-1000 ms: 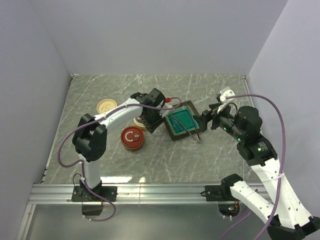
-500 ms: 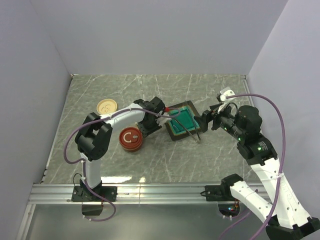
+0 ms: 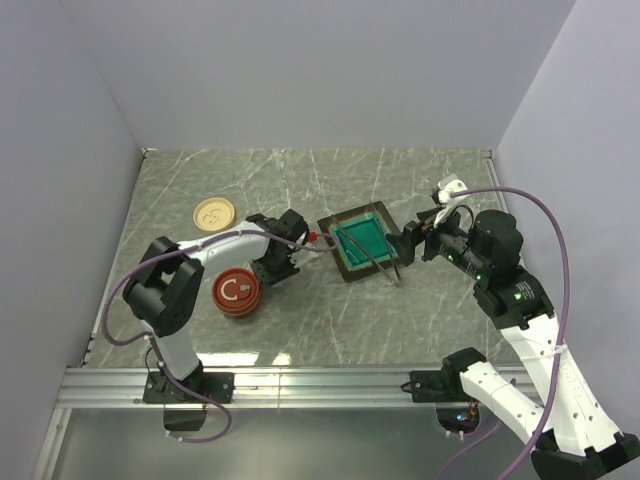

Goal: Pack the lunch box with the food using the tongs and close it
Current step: Move the lunch box

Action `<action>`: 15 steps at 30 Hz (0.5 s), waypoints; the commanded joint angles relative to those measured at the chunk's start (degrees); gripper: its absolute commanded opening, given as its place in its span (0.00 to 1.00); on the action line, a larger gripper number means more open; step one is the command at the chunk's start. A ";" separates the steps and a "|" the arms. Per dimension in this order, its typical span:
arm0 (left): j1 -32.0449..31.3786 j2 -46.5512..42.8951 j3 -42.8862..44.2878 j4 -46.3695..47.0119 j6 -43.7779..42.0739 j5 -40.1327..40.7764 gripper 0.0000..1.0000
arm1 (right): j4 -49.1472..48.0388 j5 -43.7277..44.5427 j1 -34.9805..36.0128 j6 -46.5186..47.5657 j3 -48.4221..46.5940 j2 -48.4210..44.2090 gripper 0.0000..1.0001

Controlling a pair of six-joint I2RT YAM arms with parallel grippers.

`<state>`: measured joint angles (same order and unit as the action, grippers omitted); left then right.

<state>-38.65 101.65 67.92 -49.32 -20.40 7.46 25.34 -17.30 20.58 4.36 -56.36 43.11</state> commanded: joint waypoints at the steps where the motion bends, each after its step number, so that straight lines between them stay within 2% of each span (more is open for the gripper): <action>1: 1.12 -4.96 -0.51 -1.38 -1.92 -0.77 0.43 | -1.61 -1.42 -0.45 0.47 -2.35 0.04 0.91; 3: 1.56 -6.62 0.63 -2.53 -1.83 -2.70 0.42 | -1.79 -1.68 -0.36 0.47 -2.44 0.30 0.91; 4: 2.09 -7.42 1.68 -3.06 -1.40 -6.20 0.42 | -1.79 -2.12 -0.45 0.47 -2.61 0.57 0.91; 6: 4.19 -9.79 7.29 -4.64 -0.43 -11.31 0.44 | -1.79 -2.47 -0.45 0.47 -2.96 1.09 0.91; 7: 6.99 -10.23 9.92 -5.25 0.36 -16.64 0.45 | -1.79 -2.65 -0.45 0.65 -3.06 1.27 0.91; 8: 8.58 -10.50 15.26 -5.61 1.15 -18.78 0.44 | -1.61 -3.00 -0.45 0.74 -3.32 2.14 0.91; 10: 14.46 -11.03 19.95 -4.91 3.26 -23.08 0.49 | -1.09 -3.79 -0.36 1.35 -4.02 3.02 0.92; 11: 16.40 -10.94 23.28 -4.56 3.61 -26.15 0.51 | -0.04 -4.93 -0.45 1.79 -4.89 4.25 0.99; 12: 18.07 -10.51 24.27 -2.99 4.05 -26.01 0.54 | 0.67 -5.63 -0.45 2.31 -5.34 4.87 1.00; 15: 25.79 -10.59 25.25 1.39 4.49 -27.23 0.54 | 4.00 -6.26 -0.36 5.21 -7.27 7.59 1.00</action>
<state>-18.28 93.17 91.85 -50.72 -17.54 -13.61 26.96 -21.50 20.58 6.63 -60.01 49.08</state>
